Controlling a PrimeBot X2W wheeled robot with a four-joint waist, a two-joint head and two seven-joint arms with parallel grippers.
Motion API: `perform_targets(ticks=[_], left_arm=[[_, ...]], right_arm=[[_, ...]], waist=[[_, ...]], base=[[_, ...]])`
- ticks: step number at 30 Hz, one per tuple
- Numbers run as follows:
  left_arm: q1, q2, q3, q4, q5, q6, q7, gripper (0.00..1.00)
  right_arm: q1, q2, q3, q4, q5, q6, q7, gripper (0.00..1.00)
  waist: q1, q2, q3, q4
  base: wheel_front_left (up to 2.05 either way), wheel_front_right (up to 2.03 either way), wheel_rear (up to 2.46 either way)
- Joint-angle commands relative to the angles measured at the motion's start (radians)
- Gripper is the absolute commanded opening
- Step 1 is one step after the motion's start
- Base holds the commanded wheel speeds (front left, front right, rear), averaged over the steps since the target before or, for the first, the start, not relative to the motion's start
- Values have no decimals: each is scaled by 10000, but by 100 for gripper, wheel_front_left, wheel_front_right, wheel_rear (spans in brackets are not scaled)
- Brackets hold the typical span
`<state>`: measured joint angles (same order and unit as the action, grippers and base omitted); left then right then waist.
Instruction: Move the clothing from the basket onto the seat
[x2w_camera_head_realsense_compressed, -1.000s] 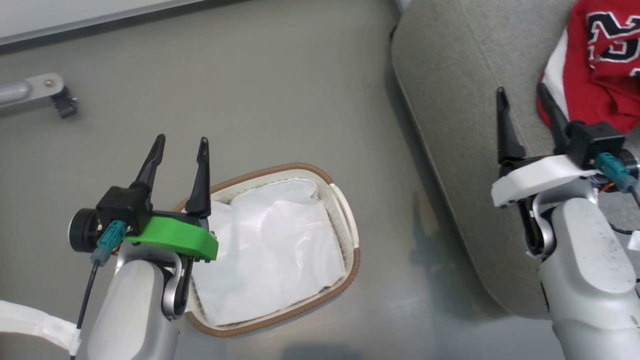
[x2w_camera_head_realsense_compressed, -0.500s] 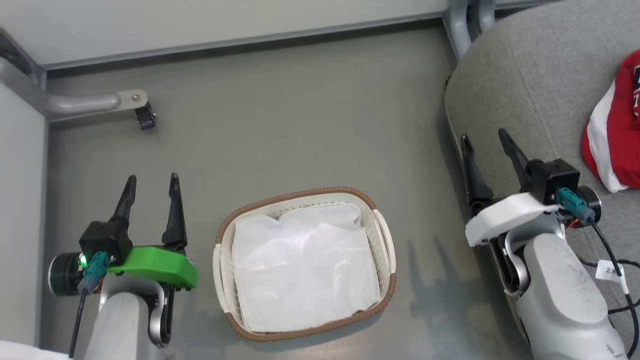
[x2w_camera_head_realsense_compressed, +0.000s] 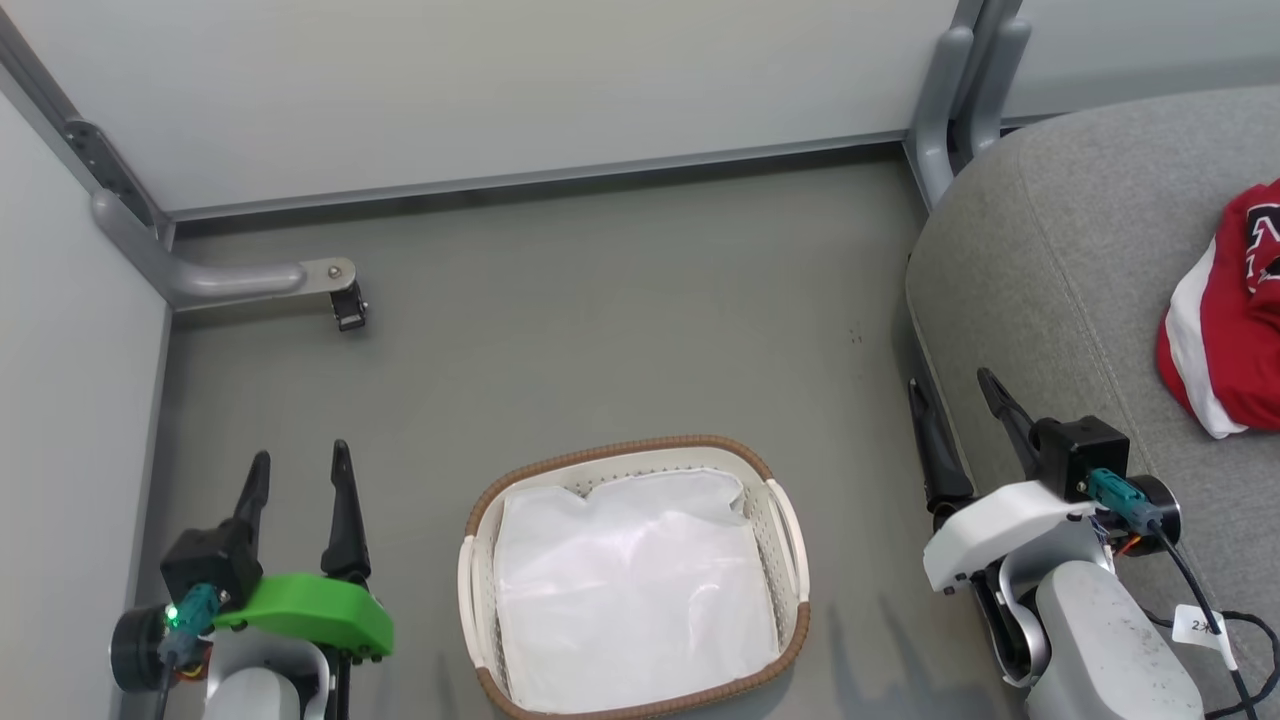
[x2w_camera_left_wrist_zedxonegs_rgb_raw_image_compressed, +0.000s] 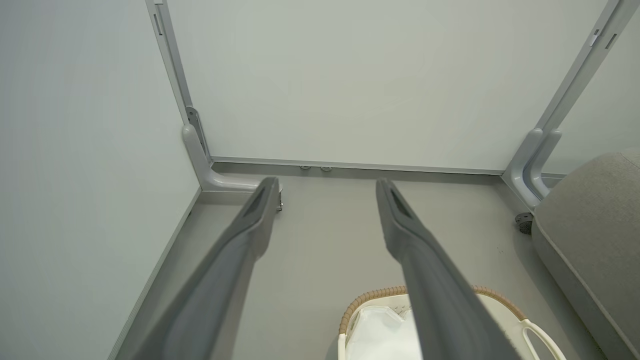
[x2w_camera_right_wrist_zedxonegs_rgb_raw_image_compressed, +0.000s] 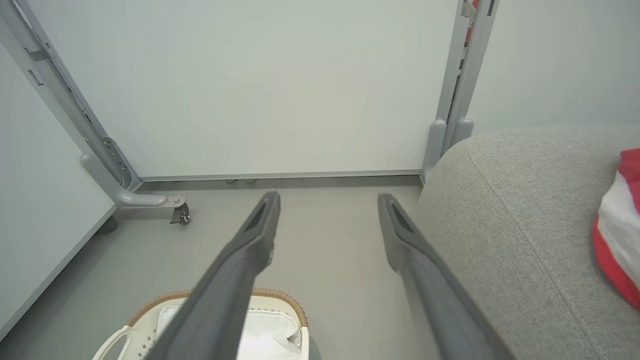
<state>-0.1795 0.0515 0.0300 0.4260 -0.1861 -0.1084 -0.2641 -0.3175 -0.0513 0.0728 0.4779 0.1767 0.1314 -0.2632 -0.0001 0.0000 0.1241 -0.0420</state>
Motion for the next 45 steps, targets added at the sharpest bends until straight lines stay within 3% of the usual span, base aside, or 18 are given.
perform_targets(ticks=[1, 5, 6, 10, 45], left_arm=[[275, 2, -69, -12, -131, 54, -2, 100], [435, 1, -250, 17, -319, 37, -2, 100], [315, -10, -270, 43, -226, 28, 3, 0], [372, -61, -259, 357, -336, 27, 56, 0], [528, -32, 194, -570, -6070, -81, 1580, 0]], right_arm=[[147, -36, -26, -1, 64, -15, -21, 100], [274, -26, 34, -36, 98, -15, -21, 100], [187, 15, 27, 3, 69, 0, 1, 0], [422, 78, -5, 289, 190, 0, 66, 0], [1119, 41, -775, -829, 6015, -4, 1586, 0]], waist=[[1, 0, -204, 71], [1, 0, -309, 74], [1, 0, -285, 63], [1, 0, -298, 68], [1, 0, -551, 166]], base=[[0, 0, 0], [0, 0, 0], [0, 0, 0], [0, 0, 0], [0, 0, 0]])
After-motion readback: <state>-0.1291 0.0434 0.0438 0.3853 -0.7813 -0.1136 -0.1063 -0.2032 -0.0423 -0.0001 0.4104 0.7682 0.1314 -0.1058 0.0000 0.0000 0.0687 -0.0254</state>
